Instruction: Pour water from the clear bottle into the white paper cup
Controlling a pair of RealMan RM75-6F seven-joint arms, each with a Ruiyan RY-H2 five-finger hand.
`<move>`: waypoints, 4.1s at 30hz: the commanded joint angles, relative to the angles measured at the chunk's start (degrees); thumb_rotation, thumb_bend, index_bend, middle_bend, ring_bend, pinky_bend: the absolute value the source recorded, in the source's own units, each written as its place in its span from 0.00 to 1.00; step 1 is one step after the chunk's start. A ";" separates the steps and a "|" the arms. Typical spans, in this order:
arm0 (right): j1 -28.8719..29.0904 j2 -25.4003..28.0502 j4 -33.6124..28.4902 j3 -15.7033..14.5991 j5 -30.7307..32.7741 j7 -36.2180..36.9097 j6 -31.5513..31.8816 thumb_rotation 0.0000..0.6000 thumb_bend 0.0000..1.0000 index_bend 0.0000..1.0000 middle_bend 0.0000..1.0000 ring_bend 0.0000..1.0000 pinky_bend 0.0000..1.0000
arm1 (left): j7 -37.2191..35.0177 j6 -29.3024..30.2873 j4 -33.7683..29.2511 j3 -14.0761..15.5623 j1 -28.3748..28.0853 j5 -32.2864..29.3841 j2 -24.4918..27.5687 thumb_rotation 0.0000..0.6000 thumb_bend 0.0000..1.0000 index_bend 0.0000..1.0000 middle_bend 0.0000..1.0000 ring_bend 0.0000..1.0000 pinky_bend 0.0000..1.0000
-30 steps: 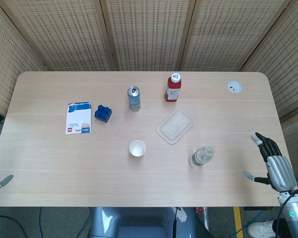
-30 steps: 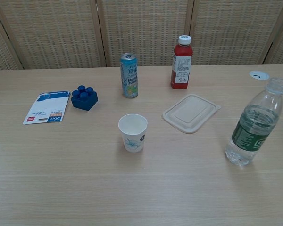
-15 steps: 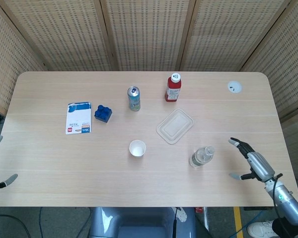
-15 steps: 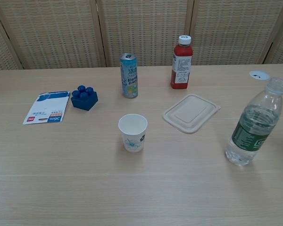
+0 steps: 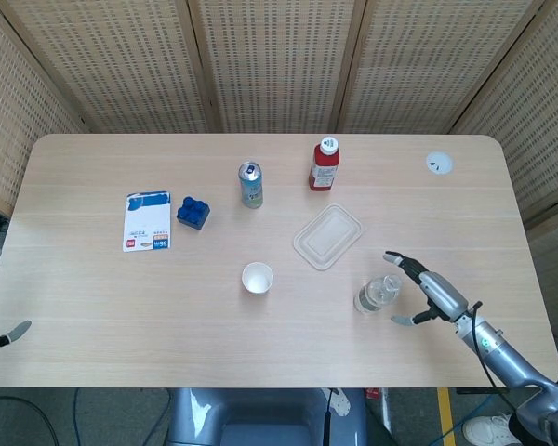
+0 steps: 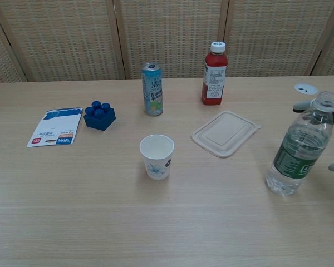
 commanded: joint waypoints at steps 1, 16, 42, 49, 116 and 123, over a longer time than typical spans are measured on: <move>0.78 -0.47 0.64 -0.45 0.07 0.22 -0.63 1.00 0.00 0.00 0.00 0.00 0.00 | 0.21 -0.27 -0.03 -0.10 -0.14 -0.20 -0.05 1.00 0.11 0.00 0.00 0.00 0.00; 4.30 -4.53 5.07 -2.33 0.93 4.40 -4.28 1.00 0.00 0.00 0.00 0.00 0.00 | 2.39 -1.72 -0.03 -0.78 -0.91 -1.86 -0.90 1.00 0.11 0.00 0.00 0.00 0.00; 6.27 -7.44 5.58 -3.76 2.00 9.90 -3.60 1.00 0.00 0.21 0.32 0.10 0.13 | 1.74 -2.62 0.54 -1.24 -1.46 -2.57 -1.34 1.00 0.11 0.00 0.00 0.00 0.00; 6.62 -7.79 4.19 -3.30 2.89 8.73 -3.87 1.00 0.26 0.45 0.48 0.27 0.32 | 1.17 -2.32 0.75 -1.24 -1.34 -2.37 -1.40 1.00 0.11 0.00 0.00 0.00 0.00; 30.97 -7.27 -42.98 18.87 71.47 -120.47 -5.55 1.00 0.75 0.55 0.59 0.57 0.72 | -7.00 -6.52 1.81 -1.85 -2.97 -4.35 1.55 1.00 0.11 0.00 0.00 0.00 0.00; 31.93 -10.19 -39.44 17.76 70.89 -122.45 -4.24 1.00 0.75 0.55 0.59 0.57 0.72 | -7.68 -6.50 2.05 -1.83 -2.92 -4.36 1.66 1.00 0.11 0.00 0.00 0.00 0.00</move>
